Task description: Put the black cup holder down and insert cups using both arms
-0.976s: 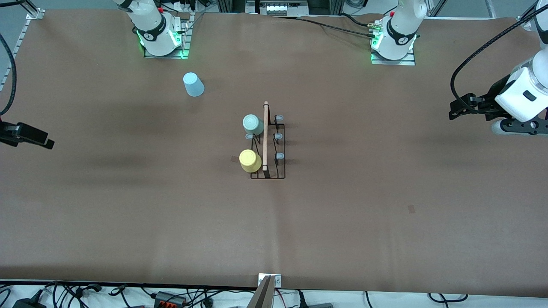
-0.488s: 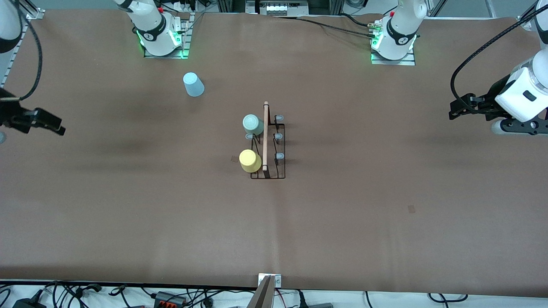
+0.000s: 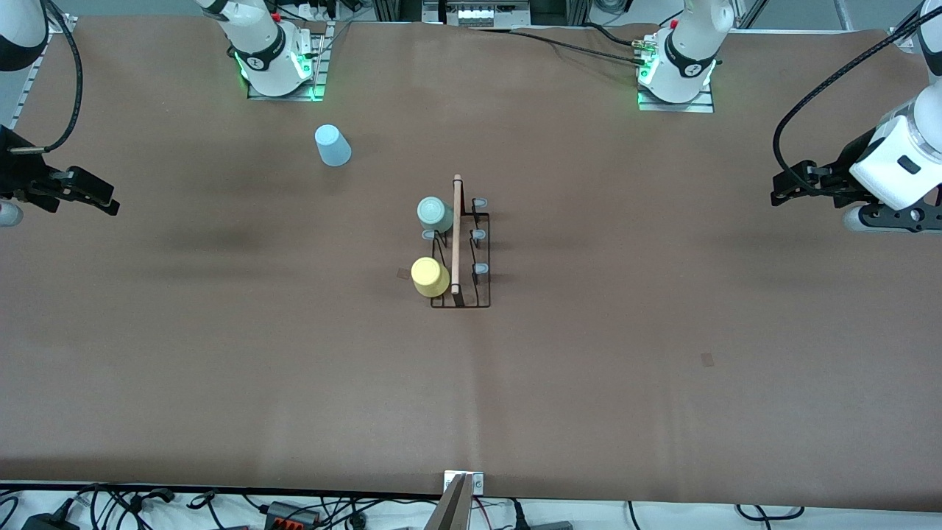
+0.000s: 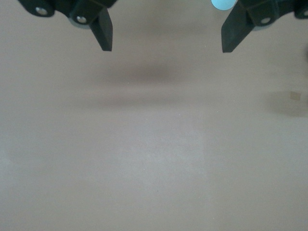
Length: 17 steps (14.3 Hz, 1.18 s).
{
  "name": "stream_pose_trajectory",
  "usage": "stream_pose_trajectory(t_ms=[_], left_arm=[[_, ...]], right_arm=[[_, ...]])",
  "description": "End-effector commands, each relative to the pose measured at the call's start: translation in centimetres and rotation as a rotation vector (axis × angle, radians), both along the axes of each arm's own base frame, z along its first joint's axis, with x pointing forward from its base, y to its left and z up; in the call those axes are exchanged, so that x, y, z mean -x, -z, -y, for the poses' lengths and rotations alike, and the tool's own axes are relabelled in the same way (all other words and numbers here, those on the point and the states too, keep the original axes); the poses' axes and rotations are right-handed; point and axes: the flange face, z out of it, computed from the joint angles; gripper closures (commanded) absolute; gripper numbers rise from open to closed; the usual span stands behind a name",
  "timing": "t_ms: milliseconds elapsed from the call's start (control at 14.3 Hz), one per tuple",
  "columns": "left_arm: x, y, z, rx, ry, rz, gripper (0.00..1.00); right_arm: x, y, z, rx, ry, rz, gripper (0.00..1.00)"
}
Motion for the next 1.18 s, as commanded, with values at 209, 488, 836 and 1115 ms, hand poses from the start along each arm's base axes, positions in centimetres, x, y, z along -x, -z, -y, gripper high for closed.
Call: stream_pose_trajectory(t_ms=[209,488,836,1115], left_arm=[[0.4,-0.4,-0.6,0.017,-0.018,-0.003,0.00],[0.3,-0.5,-0.5,0.018,-0.012,0.002,0.00],[0.4,-0.5,-0.7,0.017,-0.017,0.001,0.00],[0.3,-0.5,-0.8,0.019,-0.020,0.005,0.00]], right_arm=[[0.7,-0.6,-0.2,0.017,-0.022,-0.015,0.00],[0.6,-1.0,-0.8,0.017,-0.030,-0.008,0.00],[0.6,-0.9,-1.6,0.005,-0.037,-0.005,0.00],[0.8,-0.9,-1.1,0.003,-0.028,-0.012,0.00]])
